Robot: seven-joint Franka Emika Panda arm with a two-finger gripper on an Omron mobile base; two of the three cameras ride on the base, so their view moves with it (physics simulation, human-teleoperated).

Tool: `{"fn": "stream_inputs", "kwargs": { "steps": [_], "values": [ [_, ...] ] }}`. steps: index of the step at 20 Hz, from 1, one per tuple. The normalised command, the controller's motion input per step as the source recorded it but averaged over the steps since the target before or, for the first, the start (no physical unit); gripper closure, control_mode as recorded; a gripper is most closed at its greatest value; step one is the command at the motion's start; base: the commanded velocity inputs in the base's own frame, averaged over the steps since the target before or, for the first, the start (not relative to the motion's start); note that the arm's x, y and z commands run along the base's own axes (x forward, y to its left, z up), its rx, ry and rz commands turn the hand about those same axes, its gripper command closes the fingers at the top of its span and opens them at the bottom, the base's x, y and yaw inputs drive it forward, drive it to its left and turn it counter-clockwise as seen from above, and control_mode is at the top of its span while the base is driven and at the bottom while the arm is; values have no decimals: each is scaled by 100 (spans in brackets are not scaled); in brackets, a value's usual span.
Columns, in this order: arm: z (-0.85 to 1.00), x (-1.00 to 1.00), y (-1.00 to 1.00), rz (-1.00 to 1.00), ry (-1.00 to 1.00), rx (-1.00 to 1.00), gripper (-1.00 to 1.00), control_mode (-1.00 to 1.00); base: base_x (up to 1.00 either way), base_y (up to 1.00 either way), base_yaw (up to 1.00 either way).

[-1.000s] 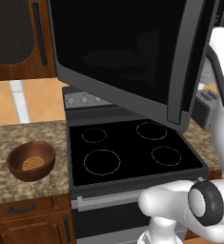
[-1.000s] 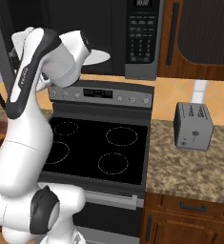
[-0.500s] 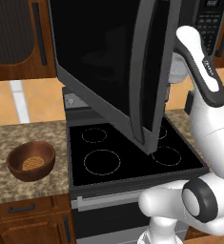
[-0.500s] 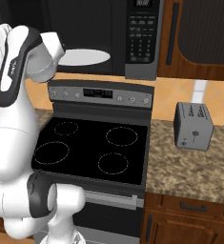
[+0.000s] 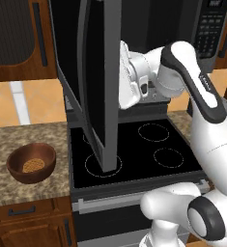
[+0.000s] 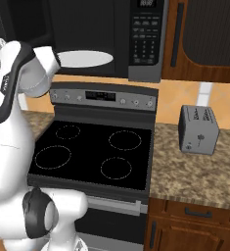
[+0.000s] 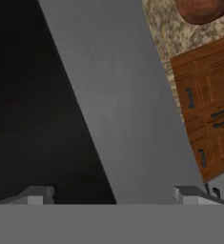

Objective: Open the microwave, place the bowl with waffle inside the microwave, then close the microwave door and turn it on.

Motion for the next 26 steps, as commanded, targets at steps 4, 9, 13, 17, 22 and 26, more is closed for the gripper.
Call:
{"fn": "stream_inputs", "kwargs": {
  "steps": [4, 9, 13, 17, 22, 26],
  "values": [
    [-100, -27, -51, 0, 1, -27, -100, -100, 0, 0, 0],
    [-100, -18, -30, 0, -2, -8, -100, -100, 0, 0, 0],
    [-100, 0, -7, 0, -8, 0, -100, -100, 0, 0, 0],
    [-61, 6, 34, 0, -3, 0, -100, -100, 0, 0, 0],
    [-18, 42, 62, 0, 0, -9, -100, -100, 0, 0, 0],
    [-11, 41, 37, 0, 4, -9, -100, -100, 0, 0, 0]
  ]
}}
